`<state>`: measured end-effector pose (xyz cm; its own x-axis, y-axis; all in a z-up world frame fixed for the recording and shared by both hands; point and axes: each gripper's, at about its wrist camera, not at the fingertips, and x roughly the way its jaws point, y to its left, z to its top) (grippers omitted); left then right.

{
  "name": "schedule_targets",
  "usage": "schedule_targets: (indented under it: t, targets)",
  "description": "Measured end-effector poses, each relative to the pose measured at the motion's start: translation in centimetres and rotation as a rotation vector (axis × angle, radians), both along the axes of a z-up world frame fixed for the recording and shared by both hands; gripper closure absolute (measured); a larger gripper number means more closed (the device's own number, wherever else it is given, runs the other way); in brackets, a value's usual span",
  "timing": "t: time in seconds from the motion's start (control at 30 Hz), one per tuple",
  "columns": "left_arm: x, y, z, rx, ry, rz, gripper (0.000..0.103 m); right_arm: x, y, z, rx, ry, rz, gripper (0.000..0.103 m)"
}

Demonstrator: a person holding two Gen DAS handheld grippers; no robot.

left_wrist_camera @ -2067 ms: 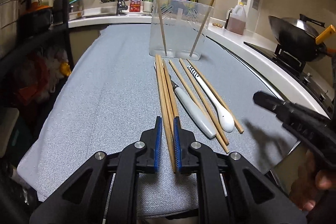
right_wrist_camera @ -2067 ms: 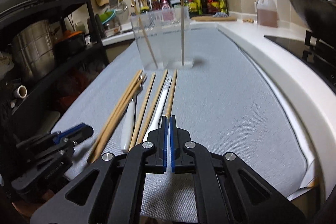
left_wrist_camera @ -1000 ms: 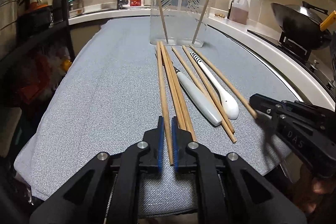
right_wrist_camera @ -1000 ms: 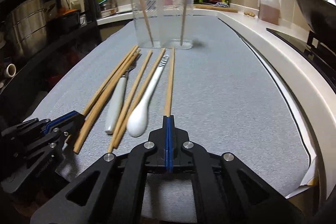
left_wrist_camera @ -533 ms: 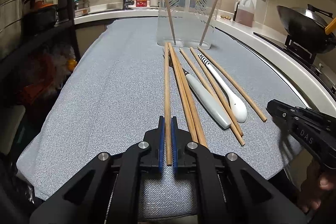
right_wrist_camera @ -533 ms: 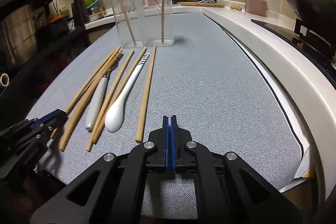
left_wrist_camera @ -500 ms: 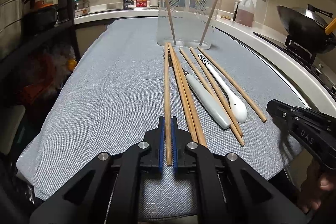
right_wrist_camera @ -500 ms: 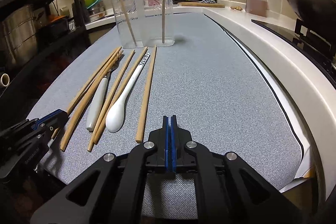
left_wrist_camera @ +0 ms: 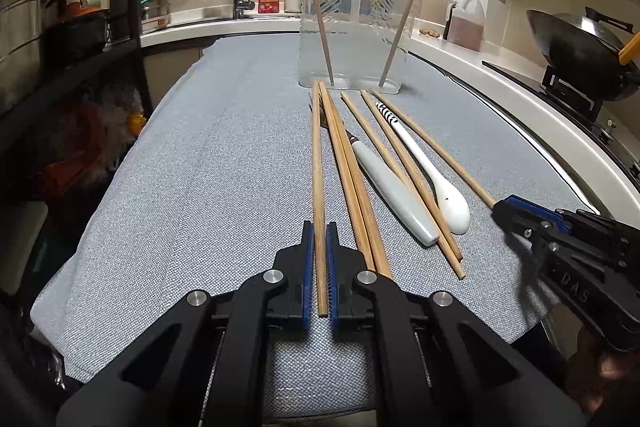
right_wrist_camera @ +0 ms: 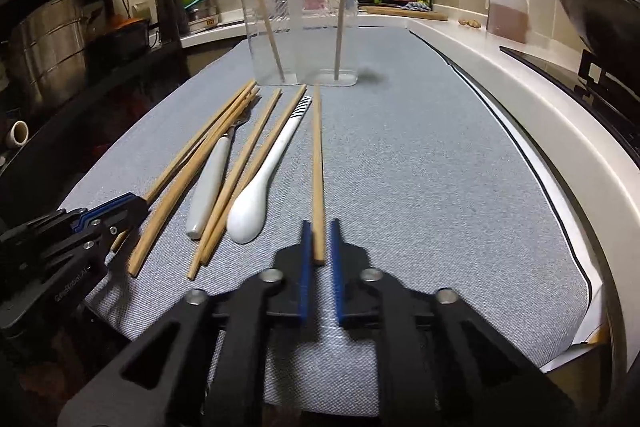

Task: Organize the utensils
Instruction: 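Return to the mat and close the left tool on a chopstick while the right tool grasps another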

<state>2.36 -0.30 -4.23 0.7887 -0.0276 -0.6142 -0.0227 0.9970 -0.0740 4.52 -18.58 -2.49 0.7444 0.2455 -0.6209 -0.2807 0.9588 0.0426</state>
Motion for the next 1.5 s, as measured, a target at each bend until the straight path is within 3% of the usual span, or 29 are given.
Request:
schedule_targets:
  t: [0.37, 1.5]
  targets:
    - [0.0, 0.2, 0.0, 0.0, 0.0, 0.002, 0.097, 0.3, -1.2, 0.0, -0.016, -0.007, -0.07, 0.096]
    - [-0.1, 0.0, 0.1, -0.007, -0.001, -0.002, 0.097, -0.3, -0.9, 0.3, -0.005, -0.045, -0.053, 0.097]
